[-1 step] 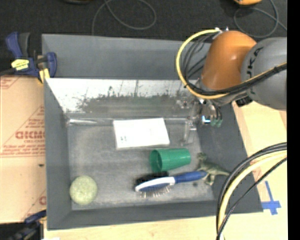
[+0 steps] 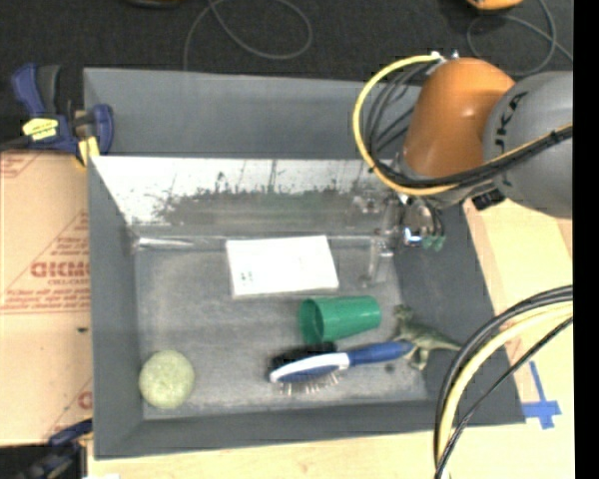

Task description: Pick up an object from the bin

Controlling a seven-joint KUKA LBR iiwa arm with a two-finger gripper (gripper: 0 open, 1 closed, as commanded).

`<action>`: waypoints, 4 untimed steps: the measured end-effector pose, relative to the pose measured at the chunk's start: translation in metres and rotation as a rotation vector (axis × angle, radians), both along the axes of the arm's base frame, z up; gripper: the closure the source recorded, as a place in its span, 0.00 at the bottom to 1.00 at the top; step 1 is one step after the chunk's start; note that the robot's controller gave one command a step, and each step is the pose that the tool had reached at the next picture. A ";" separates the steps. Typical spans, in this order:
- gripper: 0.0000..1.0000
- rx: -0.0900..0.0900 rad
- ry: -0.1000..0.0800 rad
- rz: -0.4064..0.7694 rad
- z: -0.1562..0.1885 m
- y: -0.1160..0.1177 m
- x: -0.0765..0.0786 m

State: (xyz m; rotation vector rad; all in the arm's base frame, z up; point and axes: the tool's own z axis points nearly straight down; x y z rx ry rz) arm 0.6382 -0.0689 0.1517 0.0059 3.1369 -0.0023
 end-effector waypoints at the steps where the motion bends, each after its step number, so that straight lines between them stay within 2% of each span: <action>1: 0.00 -0.005 -0.004 0.352 -0.061 0.015 -0.056; 2: 0.00 -0.004 -0.003 0.388 -0.051 0.019 -0.072; 3: 0.00 -0.001 -0.002 0.312 -0.048 0.031 -0.065; 4: 0.00 0.000 0.000 0.312 -0.082 0.014 -0.074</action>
Offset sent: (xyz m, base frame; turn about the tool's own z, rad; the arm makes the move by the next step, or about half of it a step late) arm -0.0801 0.0271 -0.0231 -0.3410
